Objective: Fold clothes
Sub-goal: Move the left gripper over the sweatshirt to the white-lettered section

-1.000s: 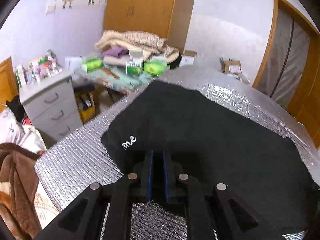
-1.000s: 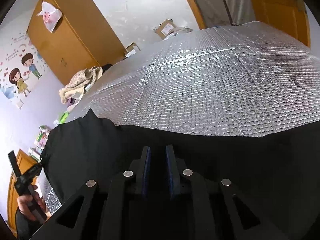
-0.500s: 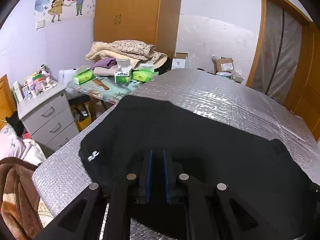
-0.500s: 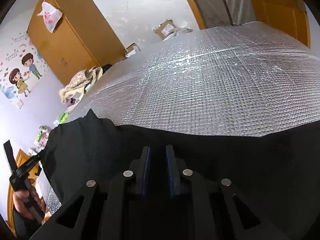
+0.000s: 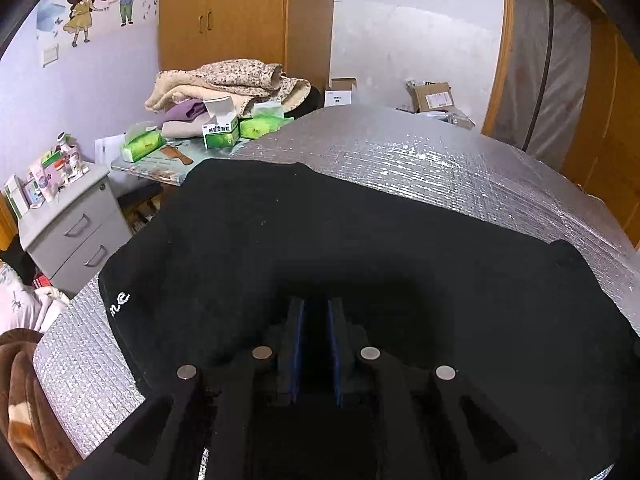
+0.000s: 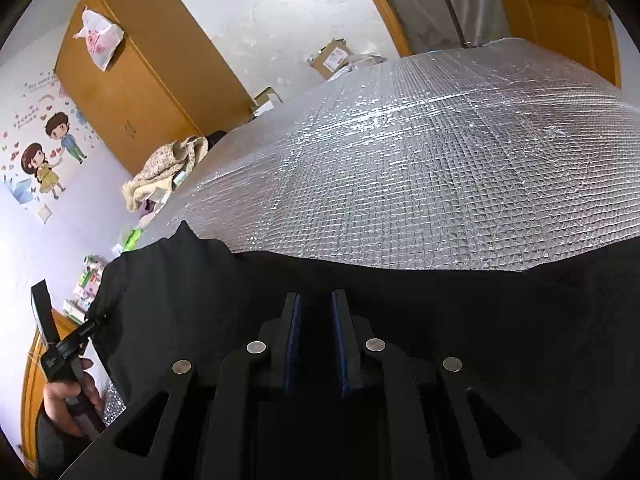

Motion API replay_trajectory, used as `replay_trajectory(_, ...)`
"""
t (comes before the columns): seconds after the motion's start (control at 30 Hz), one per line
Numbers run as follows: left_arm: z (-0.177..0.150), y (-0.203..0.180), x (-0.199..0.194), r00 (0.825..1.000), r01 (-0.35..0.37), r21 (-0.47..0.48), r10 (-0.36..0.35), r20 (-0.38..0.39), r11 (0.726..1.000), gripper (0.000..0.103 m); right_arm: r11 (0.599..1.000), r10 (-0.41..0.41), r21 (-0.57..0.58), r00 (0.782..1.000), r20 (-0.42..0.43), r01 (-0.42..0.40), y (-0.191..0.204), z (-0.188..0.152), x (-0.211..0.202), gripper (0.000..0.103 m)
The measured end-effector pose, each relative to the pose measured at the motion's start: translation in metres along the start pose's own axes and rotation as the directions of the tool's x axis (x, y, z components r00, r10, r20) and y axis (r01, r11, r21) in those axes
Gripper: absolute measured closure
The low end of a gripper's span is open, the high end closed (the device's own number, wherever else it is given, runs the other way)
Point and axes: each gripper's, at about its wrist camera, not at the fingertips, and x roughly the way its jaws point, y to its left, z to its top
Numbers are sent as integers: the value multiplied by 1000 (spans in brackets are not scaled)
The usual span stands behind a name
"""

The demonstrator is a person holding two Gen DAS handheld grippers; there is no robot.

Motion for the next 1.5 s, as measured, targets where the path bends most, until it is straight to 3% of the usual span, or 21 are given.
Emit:
replay_trajectory(0.13,2,-8,-9,997,69,-9,-69,28,998,92,998,-20,-52,1000,-15,20,11,2,-1,84)
replay_trajectory(0.23,1,-21,-9,993,111,18,-111,35,994,92,994,75,-78,996,-39,-78,30,7,1,83)
replay_trajectory(0.33,-2,-27,1,993,121,23,-121,-10,992,91,979,152,-126,986,-62,-159,58,13,11,83)
replay_trajectory(0.53,-3,-26,4,990,137,10,-137,-15,990,91,943,259,-169,950,-172,-288,106,16,59,84)
replay_trajectory(0.63,-4,-29,3,992,123,25,-122,-14,992,91,962,205,-145,962,-180,-232,105,21,81,86)
replay_trajectory(0.7,-4,-28,4,991,131,18,-131,-14,991,91,979,196,-27,966,-170,-204,85,28,89,99)
replay_trajectory(0.77,-3,-25,5,989,144,7,-144,-15,990,91,987,160,22,978,-133,-159,74,34,83,98)
replay_trajectory(0.8,-3,-24,5,989,147,4,-147,-15,989,91,991,136,15,985,-104,-135,74,37,77,92)
replay_trajectory(0.87,-2,-22,5,988,154,-2,-154,-15,988,91,987,156,-13,984,-86,-158,86,41,70,92)
replay_trajectory(0.97,-2,-21,5,987,161,-8,-161,-14,987,91,966,235,-74,963,-131,-246,117,47,78,92)
replay_trajectory(1.1,-3,-16,6,982,186,-31,-186,-11,982,91,954,251,-119,952,-174,-274,144,54,104,92)
replay_trajectory(1.17,-3,-15,6,981,191,-36,-192,-10,981,91,971,207,-83,963,-170,-224,133,58,117,92)
replay_trajectory(1.27,-3,-16,6,981,195,-38,-195,-10,980,91,983,169,101,972,-160,-154,88,65,128,102)
replay_trajectory(1.37,-2,-17,6,983,185,-28,-186,-12,982,91,981,142,152,983,-114,-124,69,70,112,93)
replay_trajectory(1.5,-4,-17,5,982,189,-31,-190,-11,981,91,970,213,135,975,-67,-203,64,66,86,93)
